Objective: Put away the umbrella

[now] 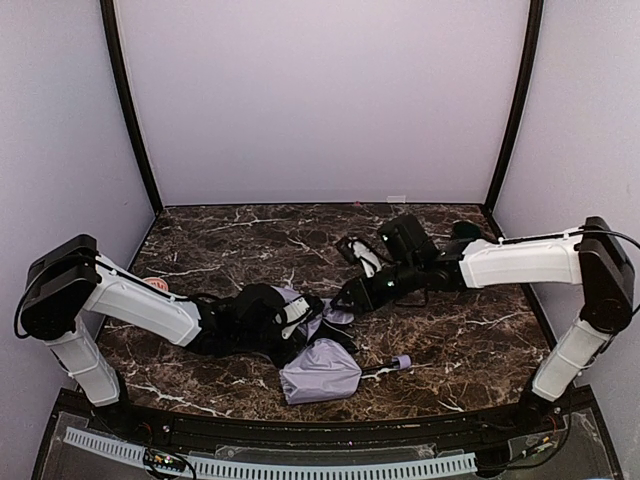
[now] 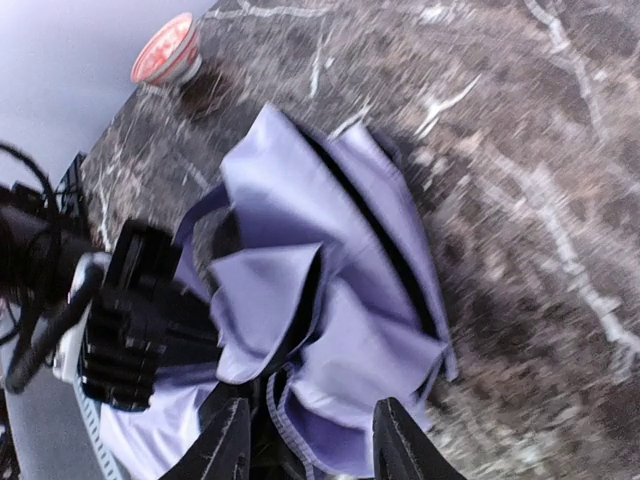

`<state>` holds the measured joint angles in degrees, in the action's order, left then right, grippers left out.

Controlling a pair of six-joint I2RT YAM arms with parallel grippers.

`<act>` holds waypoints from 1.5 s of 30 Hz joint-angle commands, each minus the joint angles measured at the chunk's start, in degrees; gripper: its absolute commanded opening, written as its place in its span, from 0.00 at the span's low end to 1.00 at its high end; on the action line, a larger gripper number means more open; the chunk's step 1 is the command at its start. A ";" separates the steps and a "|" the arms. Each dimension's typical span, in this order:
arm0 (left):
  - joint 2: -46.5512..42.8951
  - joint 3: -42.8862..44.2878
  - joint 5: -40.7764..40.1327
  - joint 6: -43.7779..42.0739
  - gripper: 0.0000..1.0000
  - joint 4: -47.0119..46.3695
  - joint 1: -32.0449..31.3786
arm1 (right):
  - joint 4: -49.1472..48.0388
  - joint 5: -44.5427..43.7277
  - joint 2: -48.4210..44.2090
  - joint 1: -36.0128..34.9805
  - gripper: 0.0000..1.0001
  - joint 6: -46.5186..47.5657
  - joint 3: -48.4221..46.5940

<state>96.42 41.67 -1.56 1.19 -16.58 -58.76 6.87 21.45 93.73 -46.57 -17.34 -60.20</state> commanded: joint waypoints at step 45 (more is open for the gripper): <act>-19.87 5.13 0.53 -17.68 0.74 18.13 -5.21 | -22.43 8.84 9.99 -2.07 0.00 -20.30 14.76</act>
<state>76.58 44.73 -10.68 -11.03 -4.03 -59.18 -12.53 31.22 101.95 -49.12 -34.76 -46.68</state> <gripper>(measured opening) 0.739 0.004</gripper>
